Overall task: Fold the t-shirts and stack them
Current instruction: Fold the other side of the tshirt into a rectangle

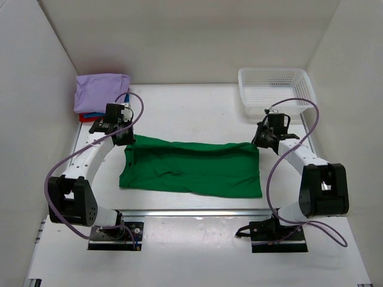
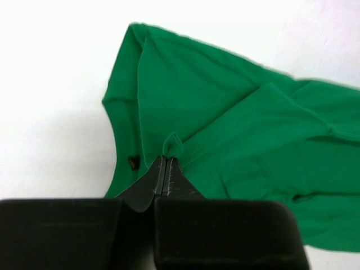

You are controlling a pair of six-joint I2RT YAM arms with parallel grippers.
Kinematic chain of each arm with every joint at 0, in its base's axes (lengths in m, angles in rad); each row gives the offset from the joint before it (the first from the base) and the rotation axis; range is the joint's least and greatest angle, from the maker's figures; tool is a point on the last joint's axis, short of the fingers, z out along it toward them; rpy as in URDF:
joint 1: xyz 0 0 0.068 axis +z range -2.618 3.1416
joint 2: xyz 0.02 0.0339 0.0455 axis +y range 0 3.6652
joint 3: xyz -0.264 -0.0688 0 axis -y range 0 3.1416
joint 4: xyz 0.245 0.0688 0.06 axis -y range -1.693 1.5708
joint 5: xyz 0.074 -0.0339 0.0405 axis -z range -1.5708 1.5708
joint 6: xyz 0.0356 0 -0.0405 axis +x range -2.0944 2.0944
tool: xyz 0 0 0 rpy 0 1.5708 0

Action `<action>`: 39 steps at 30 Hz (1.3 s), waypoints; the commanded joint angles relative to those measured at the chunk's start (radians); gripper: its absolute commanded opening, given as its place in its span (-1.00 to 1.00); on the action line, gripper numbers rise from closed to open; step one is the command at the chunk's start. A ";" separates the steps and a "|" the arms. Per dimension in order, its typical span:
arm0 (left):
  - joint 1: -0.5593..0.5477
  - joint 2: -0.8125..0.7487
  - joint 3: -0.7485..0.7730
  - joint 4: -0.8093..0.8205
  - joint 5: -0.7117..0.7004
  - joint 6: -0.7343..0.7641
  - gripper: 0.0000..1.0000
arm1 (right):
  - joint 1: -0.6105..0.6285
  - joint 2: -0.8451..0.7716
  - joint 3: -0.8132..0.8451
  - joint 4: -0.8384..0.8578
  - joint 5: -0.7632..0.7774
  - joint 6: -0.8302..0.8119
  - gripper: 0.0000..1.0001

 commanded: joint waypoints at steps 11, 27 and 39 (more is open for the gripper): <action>-0.003 -0.199 -0.139 -0.090 -0.032 -0.008 -1.00 | -0.040 -0.194 -0.104 -0.090 -0.072 -0.029 -1.00; -0.012 -0.274 -0.239 -0.177 -0.080 -0.037 -1.00 | 0.009 -0.270 -0.192 -0.173 -0.080 0.000 -1.00; -0.030 -0.243 -0.191 -0.272 -0.101 -0.058 -1.00 | -0.003 -0.328 -0.233 -0.228 -0.081 0.002 -1.00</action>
